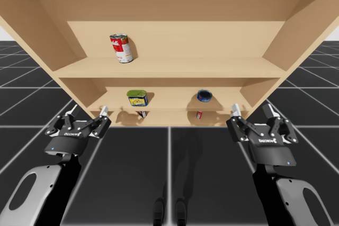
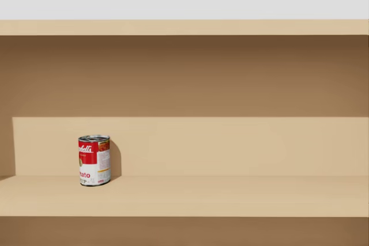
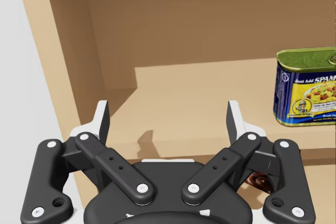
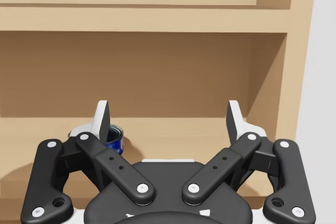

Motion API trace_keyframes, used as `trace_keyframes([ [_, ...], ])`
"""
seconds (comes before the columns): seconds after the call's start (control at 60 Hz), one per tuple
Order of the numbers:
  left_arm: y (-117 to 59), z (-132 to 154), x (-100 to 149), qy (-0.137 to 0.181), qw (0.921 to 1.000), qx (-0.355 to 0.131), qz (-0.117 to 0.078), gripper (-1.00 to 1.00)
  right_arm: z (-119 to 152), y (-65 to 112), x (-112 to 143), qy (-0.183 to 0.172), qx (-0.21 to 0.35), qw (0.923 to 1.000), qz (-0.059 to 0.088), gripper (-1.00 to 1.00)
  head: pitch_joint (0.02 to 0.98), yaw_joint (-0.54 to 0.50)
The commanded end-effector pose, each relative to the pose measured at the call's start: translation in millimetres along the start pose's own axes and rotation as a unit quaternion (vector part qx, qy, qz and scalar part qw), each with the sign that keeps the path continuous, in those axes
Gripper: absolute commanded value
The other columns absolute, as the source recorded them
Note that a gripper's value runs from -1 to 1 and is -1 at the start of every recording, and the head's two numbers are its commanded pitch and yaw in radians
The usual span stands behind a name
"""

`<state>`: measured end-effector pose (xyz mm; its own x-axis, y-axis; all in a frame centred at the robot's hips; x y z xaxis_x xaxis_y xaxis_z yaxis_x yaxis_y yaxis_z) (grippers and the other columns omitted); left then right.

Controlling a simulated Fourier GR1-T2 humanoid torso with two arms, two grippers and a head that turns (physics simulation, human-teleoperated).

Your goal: Look through the shelves, find the red soup can, and take it.

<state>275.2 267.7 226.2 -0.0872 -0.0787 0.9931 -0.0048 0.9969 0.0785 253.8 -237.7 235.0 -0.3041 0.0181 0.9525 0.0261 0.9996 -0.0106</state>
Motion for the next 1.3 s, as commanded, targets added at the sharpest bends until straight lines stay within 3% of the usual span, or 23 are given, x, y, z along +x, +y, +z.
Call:
trace_keyframes([
  [0.017, -0.7, 0.7, 1.1, -0.001, 1.0000, -0.003, -0.003, -1.00, 2.4, 1.3, -1.2, -0.009, -0.025, 0.9996, 0.004, -1.00, 0.090, 0.00],
  [0.033, -0.8, 0.8, 1.1, -0.001, 1.0000, -0.003, -0.003, -1.00, 1.9, 1.7, -1.3, -0.005, -0.016, 0.9999, -0.002, -1.00, 0.090, 0.00],
  [0.083, -1.1, 0.7, 1.0, 0.000, 1.0000, -0.004, -0.003, -1.00, 2.2, 2.4, -1.7, -0.004, -0.006, 0.9998, 0.016, -1.00, 0.094, 0.01],
  [0.117, -1.3, 0.8, 0.9, 0.000, 1.0000, -0.005, -0.004, -1.00, 1.3, 3.0, -2.7, 0.003, 0.007, 0.9999, 0.012, -1.00, 0.097, 0.01],
  [0.167, -1.3, 1.0, 1.1, 0.001, 1.0000, -0.007, -0.002, -1.00, 0.7, 3.3, -3.7, 0.013, 0.014, 0.9996, 0.022, -1.00, 0.105, 0.01],
  [0.217, -1.2, 0.9, 1.1, 0.001, 1.0000, -0.007, -0.002, -1.00, 0.7, 2.8, -3.7, 0.023, 0.018, 0.9995, 0.010, -1.00, 0.116, 0.02],
  [0.55, -1.9, 1.5, 1.9, 0.004, 0.9999, -0.013, 0.003, -1.00, 0.7, 3.6, -4.2, 0.022, 0.014, 0.9995, 0.019, -1.00, 0.200, 0.23],
  [0.75, -7.2, 6.6, 9.4, -0.001, 0.9998, -0.020, 0.009, -1.00, 0.3, 4.3, -5.2, 0.025, 0.015, 0.9994, 0.021, -1.00, 0.219, 0.27],
  [0.817, -11.8, 11.8, 17.5, -0.008, 0.9996, -0.023, 0.011, -1.00, 0.2, 4.2, -5.4, 0.026, 0.015, 0.9993, 0.021, -1.00, 0.223, 0.27],
  [0.883, -17.1, 17.6, 26.1, -0.006, 0.9996, -0.028, 0.004, -1.00, 0.2, 4.3, -5.9, 0.027, 0.014, 0.9993, 0.021, -1.00, 0.227, 0.27],
  [0.933, -22.8, 24.3, 37.3, -0.003, 0.9995, -0.031, -0.011, -1.00, 0.3, 4.2, -6.7, 0.029, 0.013, 0.9992, 0.024, -1.00, 0.231, 0.27],
  [1.0, -26.8, 29.8, 51.1, 0.001, 0.9992, -0.038, -0.013, -1.00, 0.3, 3.8, -7.1, 0.029, 0.013, 0.9992, 0.024, -1.00, 0.233, 0.26],
  [1.3, -24.7, 18.7, 113.6, -0.006, 0.9960, -0.088, 0.015, -1.00, -0.1, 2.8, -8.6, 0.031, 0.010, 0.9992, 0.026, -1.00, 0.235, 0.27],
])
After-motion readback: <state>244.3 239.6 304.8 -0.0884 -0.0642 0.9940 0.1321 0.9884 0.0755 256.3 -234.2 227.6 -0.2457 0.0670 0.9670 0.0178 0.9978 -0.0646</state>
